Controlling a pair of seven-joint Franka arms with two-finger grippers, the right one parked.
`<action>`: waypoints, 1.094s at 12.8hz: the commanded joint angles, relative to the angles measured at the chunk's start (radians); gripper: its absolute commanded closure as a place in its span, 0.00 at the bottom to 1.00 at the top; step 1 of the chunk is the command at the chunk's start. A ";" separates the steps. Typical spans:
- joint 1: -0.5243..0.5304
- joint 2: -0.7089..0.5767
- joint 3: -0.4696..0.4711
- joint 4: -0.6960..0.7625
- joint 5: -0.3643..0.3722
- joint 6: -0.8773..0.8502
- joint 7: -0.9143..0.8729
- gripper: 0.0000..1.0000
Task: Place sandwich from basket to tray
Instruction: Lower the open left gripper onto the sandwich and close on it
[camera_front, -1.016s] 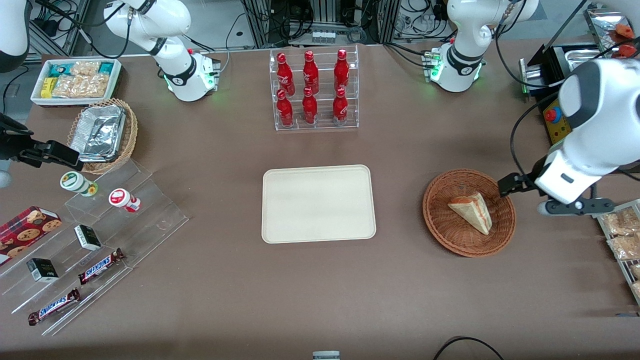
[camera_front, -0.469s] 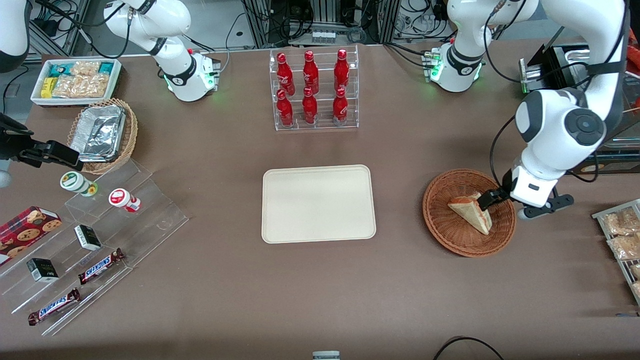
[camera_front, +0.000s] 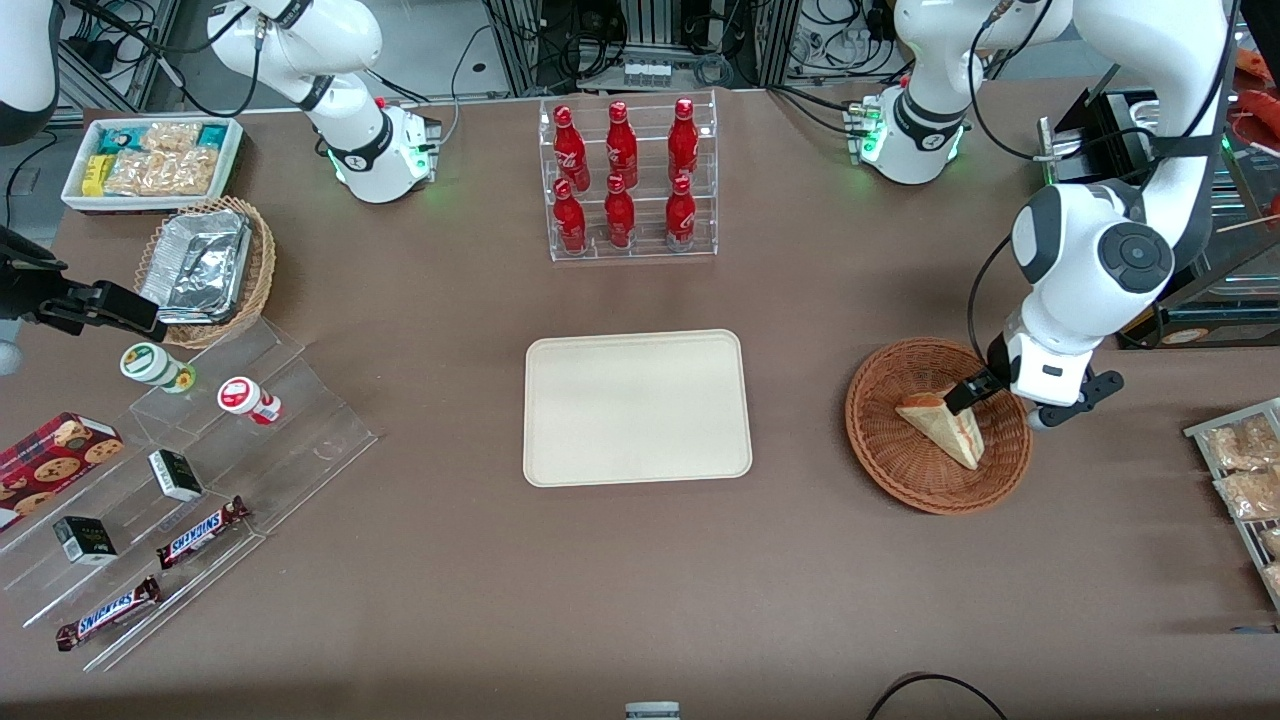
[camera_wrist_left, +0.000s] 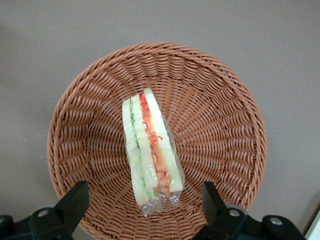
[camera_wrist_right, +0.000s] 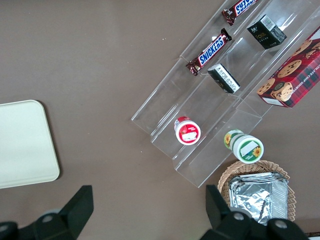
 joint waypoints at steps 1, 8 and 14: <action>-0.015 0.036 -0.004 -0.015 0.001 0.069 -0.079 0.00; -0.020 0.116 -0.001 -0.057 0.001 0.177 -0.082 0.00; -0.020 0.142 -0.001 -0.038 0.001 0.208 -0.156 0.88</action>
